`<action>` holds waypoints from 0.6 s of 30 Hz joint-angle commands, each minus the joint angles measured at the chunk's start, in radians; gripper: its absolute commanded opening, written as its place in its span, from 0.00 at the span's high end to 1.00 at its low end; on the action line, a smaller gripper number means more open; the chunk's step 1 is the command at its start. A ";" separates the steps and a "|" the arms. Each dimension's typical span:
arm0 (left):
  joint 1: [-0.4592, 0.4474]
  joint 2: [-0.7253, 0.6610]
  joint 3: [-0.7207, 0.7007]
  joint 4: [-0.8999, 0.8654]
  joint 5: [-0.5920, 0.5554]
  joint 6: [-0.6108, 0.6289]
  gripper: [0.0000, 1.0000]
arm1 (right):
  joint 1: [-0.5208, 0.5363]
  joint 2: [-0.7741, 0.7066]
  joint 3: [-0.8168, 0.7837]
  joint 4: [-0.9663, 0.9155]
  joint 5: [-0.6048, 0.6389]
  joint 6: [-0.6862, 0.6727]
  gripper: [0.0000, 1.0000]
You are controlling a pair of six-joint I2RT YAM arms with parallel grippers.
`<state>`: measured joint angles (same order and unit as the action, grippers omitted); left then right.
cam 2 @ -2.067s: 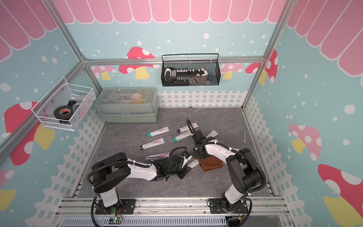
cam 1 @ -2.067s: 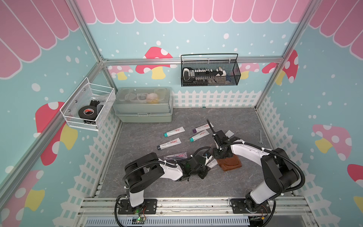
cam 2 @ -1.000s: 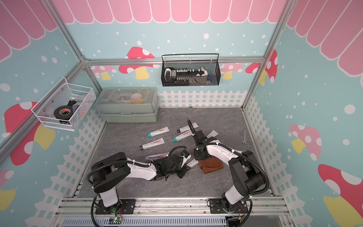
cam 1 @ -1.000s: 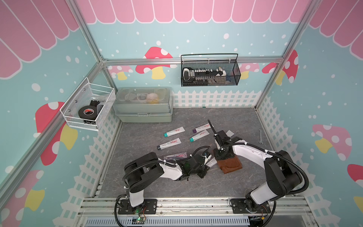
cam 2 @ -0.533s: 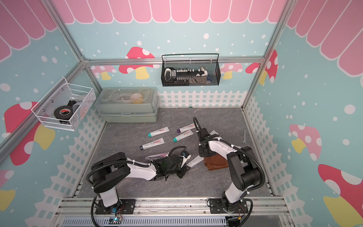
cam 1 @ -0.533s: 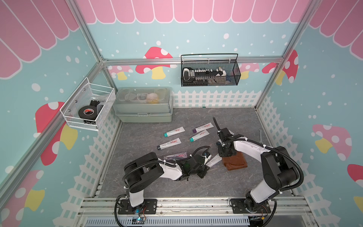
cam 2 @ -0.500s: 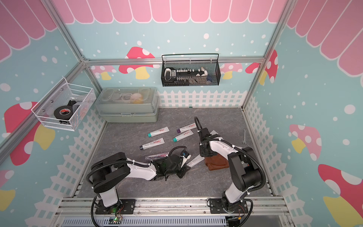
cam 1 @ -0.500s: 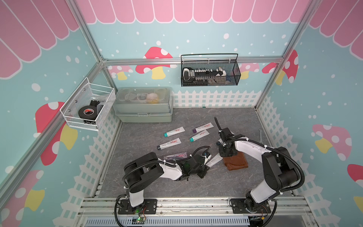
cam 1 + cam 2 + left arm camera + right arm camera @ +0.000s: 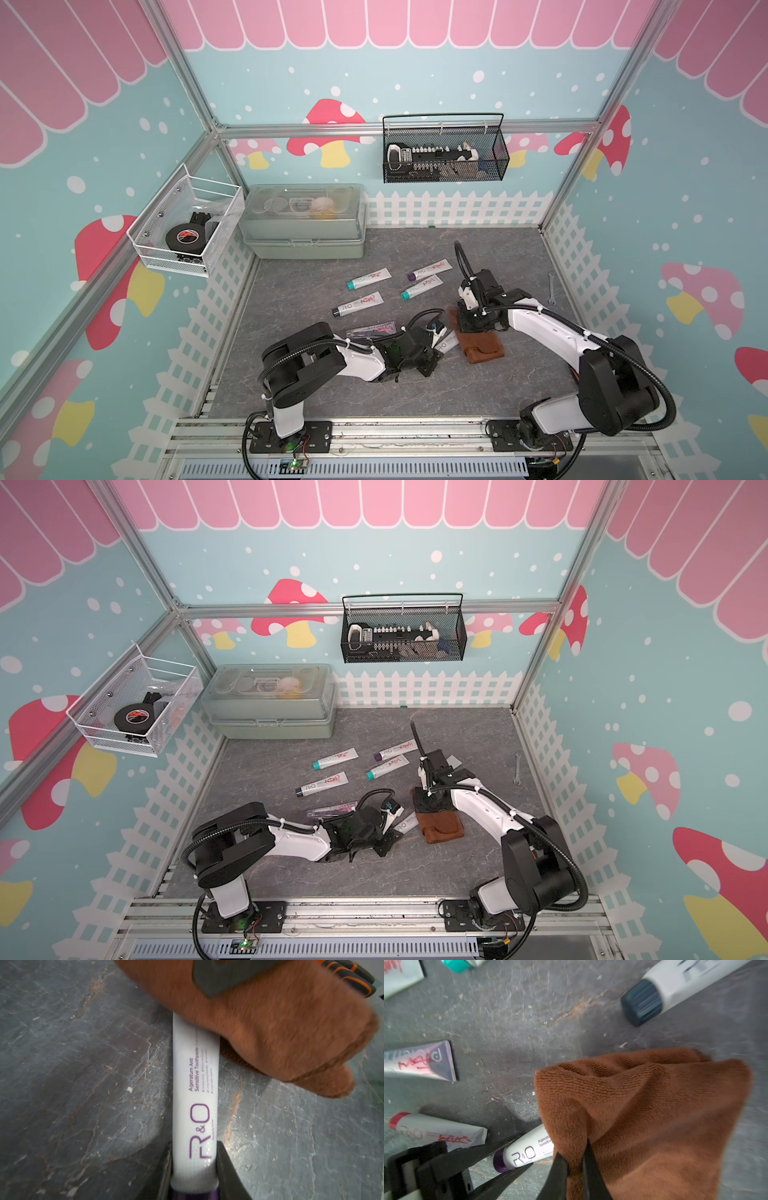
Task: Wipe the surface of the toothpaste tube
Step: Wipe the dirt from the toothpaste tube.
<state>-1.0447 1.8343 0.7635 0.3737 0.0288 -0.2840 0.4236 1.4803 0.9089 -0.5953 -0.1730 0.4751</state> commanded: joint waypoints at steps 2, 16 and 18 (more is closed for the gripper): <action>0.009 0.008 -0.010 -0.077 -0.029 -0.015 0.83 | 0.049 0.086 -0.022 0.008 0.008 0.002 0.90; 0.009 -0.018 -0.029 -0.072 -0.040 -0.017 0.83 | 0.038 0.193 0.048 -0.079 0.374 0.019 0.90; 0.010 -0.018 -0.030 -0.071 -0.041 -0.017 0.84 | 0.026 0.208 0.048 -0.073 0.383 0.016 0.90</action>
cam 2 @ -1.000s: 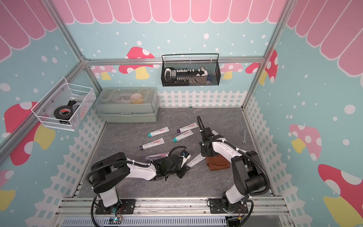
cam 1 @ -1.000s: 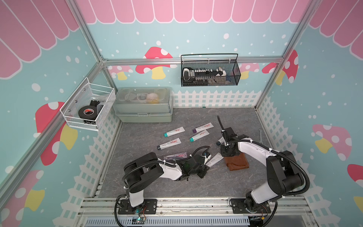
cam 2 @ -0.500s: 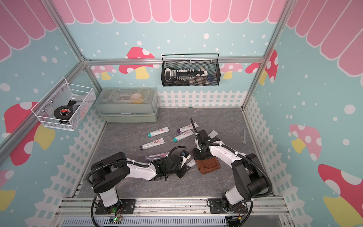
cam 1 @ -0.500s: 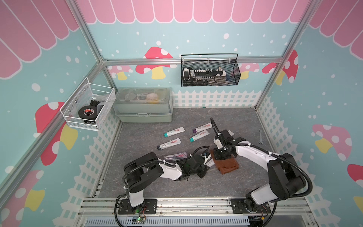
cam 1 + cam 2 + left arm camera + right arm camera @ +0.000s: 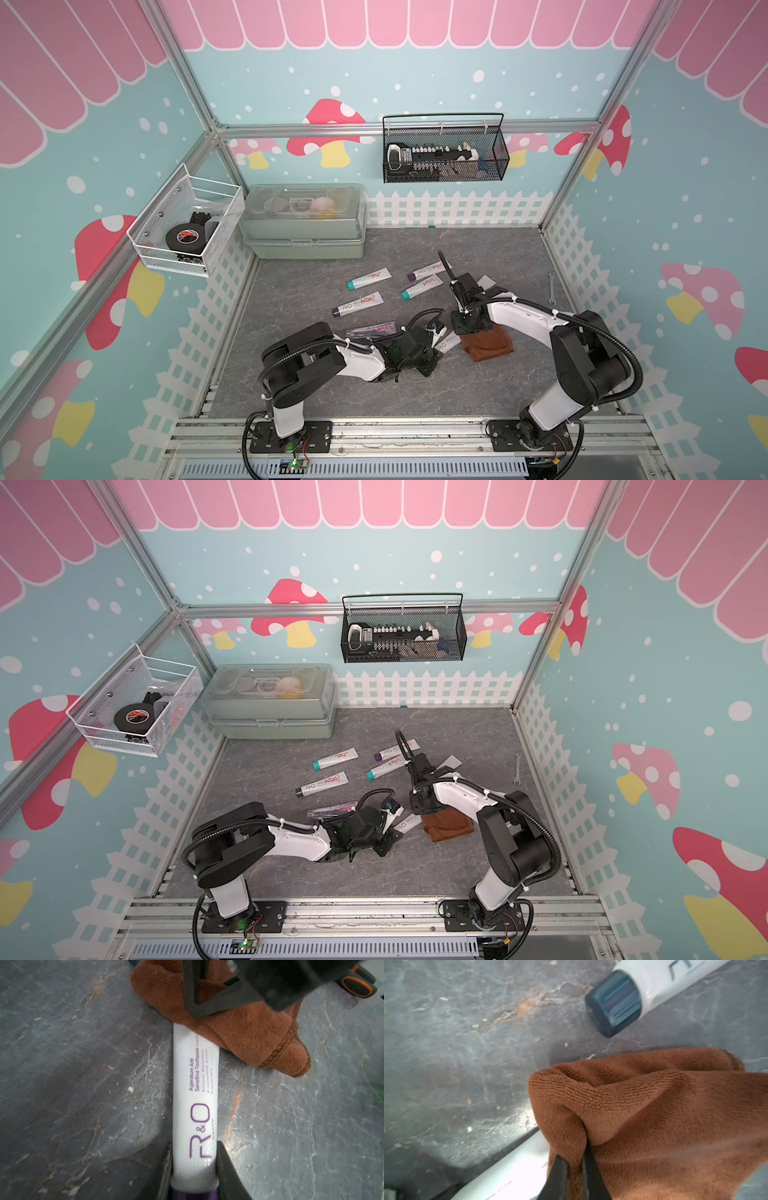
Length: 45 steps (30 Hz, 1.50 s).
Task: Wipe the surface of the toothpaste tube
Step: Wipe the dirt from the toothpaste tube.
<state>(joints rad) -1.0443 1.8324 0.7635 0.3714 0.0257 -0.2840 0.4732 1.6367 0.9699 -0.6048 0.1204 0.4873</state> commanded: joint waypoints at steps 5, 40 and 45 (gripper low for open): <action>0.009 -0.020 -0.035 -0.064 -0.033 -0.020 0.83 | -0.121 0.040 -0.031 -0.041 0.065 -0.016 0.90; 0.009 -0.008 -0.020 -0.077 -0.032 -0.018 0.84 | -0.009 0.050 -0.040 -0.075 0.126 0.017 0.90; 0.010 -0.013 -0.027 -0.073 -0.036 -0.020 0.84 | -0.064 0.042 -0.049 -0.038 0.059 0.009 0.90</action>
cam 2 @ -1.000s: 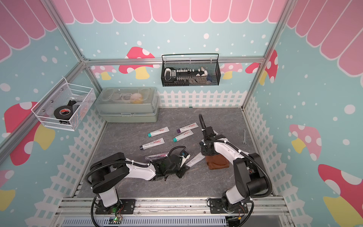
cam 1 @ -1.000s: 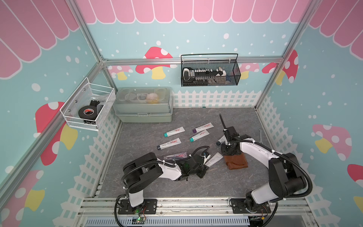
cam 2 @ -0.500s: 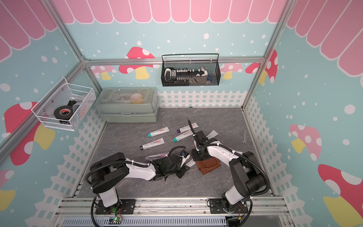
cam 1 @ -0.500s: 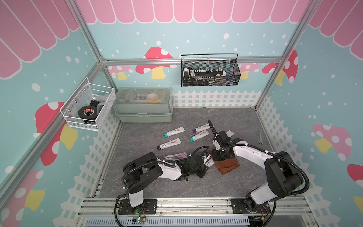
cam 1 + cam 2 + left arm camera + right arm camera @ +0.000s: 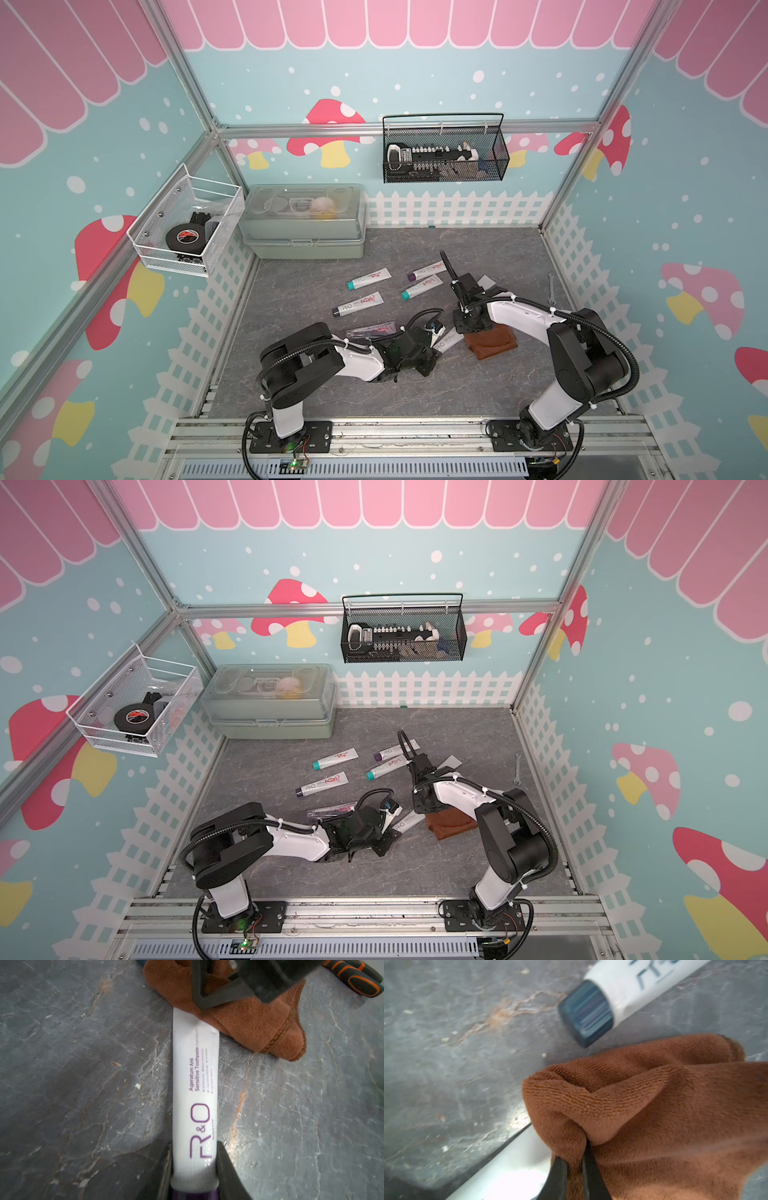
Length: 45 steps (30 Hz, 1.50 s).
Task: Wipe the surface of the toothpaste tube
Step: Wipe the dirt from the toothpaste tube, then place the cleaning item at the center of the board, then move the toothpaste to the center of the board.
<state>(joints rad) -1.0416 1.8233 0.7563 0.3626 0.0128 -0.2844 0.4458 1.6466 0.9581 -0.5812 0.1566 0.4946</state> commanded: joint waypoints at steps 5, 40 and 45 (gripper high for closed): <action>0.006 -0.004 -0.023 -0.061 -0.021 -0.019 0.84 | -0.079 -0.059 -0.063 -0.036 -0.057 -0.014 0.90; 0.044 -0.084 0.014 -0.219 -0.120 -0.013 0.84 | -0.125 -0.158 -0.106 -0.008 -0.050 0.012 0.87; 0.080 -0.051 0.109 -0.325 -0.131 -0.010 0.84 | -0.132 -0.216 -0.127 0.010 -0.104 0.004 0.64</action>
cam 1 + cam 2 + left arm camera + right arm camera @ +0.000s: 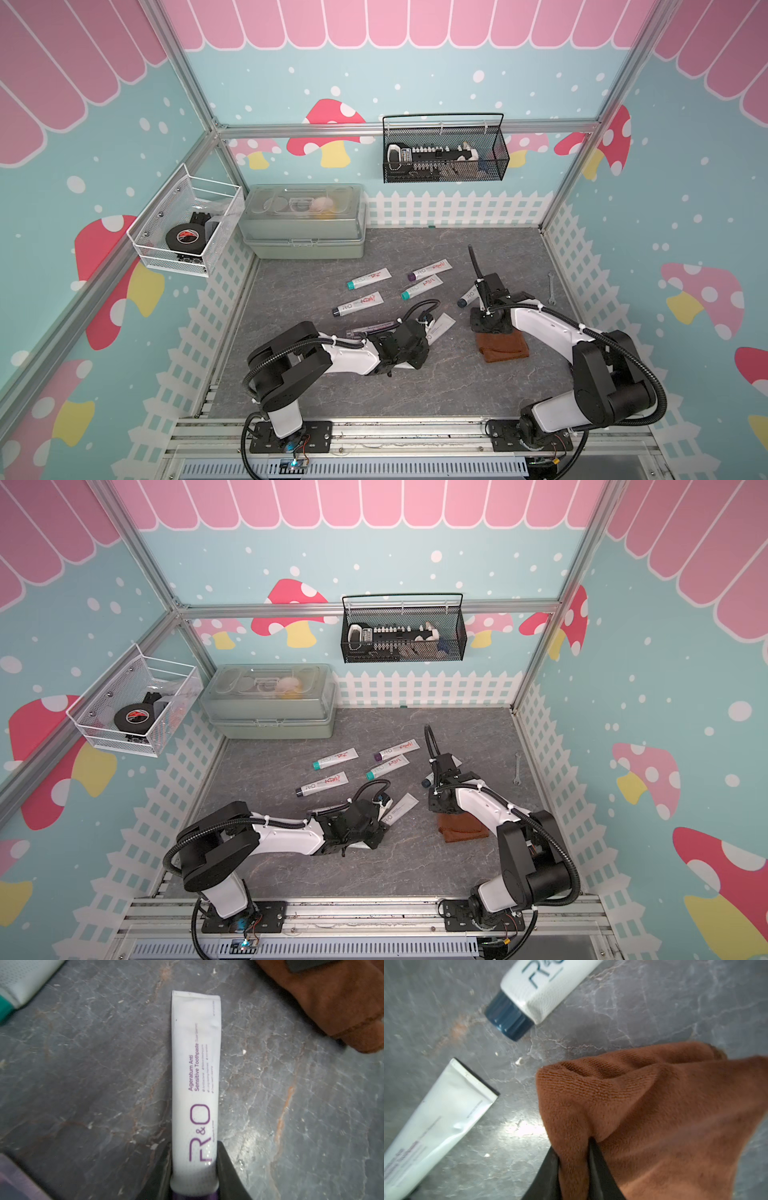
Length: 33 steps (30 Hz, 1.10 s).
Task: Wipe the surface of the toothpaste tube
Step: Move the toothpaste to the center of the board.
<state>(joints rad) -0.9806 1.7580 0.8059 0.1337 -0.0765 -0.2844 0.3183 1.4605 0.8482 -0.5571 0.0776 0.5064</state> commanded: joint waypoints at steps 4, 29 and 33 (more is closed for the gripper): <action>0.050 0.066 0.182 -0.173 -0.052 0.016 0.84 | -0.004 -0.057 -0.028 -0.010 -0.065 -0.011 0.54; 0.216 0.526 0.886 -0.367 0.230 0.158 0.83 | -0.004 -0.216 -0.115 -0.002 -0.073 -0.019 0.49; 0.218 0.608 1.021 -0.443 0.253 0.172 0.83 | -0.004 -0.214 -0.112 0.000 -0.070 -0.021 0.50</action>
<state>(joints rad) -0.7677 2.3344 1.7519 -0.2379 0.1352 -0.1413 0.3183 1.2610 0.7437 -0.5560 0.0067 0.5007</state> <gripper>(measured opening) 0.262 0.505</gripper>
